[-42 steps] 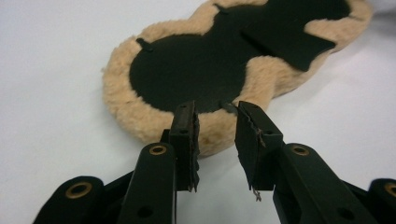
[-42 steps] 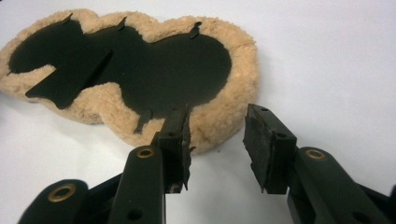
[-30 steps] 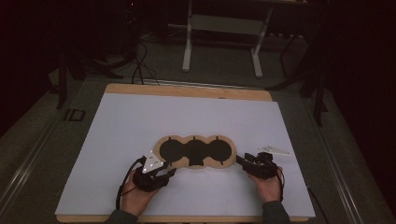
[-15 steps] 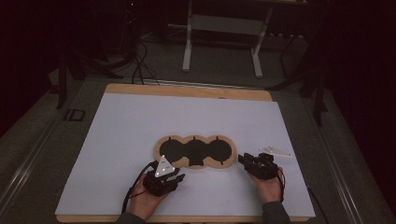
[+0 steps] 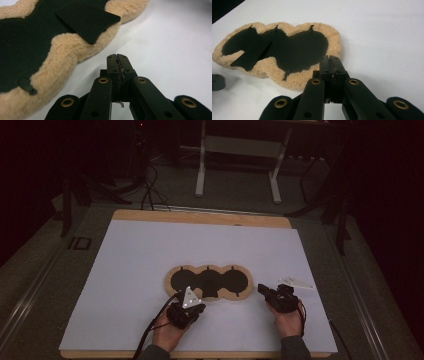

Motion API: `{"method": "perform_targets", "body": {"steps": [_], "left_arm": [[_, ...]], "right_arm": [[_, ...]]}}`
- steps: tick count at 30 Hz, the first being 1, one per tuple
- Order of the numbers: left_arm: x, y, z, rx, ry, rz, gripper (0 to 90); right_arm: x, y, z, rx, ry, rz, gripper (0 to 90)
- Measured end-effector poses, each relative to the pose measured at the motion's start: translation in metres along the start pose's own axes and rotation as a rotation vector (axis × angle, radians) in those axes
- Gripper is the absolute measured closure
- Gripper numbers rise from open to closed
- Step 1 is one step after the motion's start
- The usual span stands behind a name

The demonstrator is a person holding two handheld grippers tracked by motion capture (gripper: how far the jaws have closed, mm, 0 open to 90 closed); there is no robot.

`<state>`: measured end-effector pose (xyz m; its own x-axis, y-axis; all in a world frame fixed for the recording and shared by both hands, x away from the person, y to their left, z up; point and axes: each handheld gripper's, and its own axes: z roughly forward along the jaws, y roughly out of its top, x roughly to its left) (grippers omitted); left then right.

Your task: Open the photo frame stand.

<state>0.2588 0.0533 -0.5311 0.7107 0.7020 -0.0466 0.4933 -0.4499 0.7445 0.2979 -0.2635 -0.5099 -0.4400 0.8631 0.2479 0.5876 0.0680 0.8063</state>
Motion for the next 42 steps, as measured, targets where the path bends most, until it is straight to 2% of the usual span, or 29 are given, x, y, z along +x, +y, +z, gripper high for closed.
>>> {"method": "perform_targets", "body": {"steps": [5,15,19,26,31,35,42], "left_arm": [[0.003,0.005,0.009,0.026,0.027,-0.010,90.0],[0.009,0.008,0.014,0.013,0.037,-0.066,90.0],[0.011,0.009,0.013,0.004,0.016,-0.084,90.0],[0.012,0.011,0.009,-0.023,0.003,-0.107,90.0],[0.013,0.017,0.006,-0.037,0.011,-0.099,90.0],[0.016,0.027,-0.001,-0.084,0.018,-0.113,90.0],[0.019,0.035,-0.004,-0.089,0.021,-0.118,90.0]], "right_arm": [[-0.001,0.000,0.001,-0.002,-0.003,0.009,86.2],[-0.002,0.000,0.000,-0.004,0.002,0.003,86.3],[-0.001,-0.001,0.001,0.000,0.005,0.002,86.5],[-0.001,-0.001,0.001,0.001,0.006,0.001,86.4],[-0.001,-0.001,0.001,0.003,0.008,-0.001,86.4],[-0.001,-0.001,0.001,0.003,0.008,0.000,86.4],[-0.001,-0.001,0.001,0.004,0.011,-0.001,86.4]]}}
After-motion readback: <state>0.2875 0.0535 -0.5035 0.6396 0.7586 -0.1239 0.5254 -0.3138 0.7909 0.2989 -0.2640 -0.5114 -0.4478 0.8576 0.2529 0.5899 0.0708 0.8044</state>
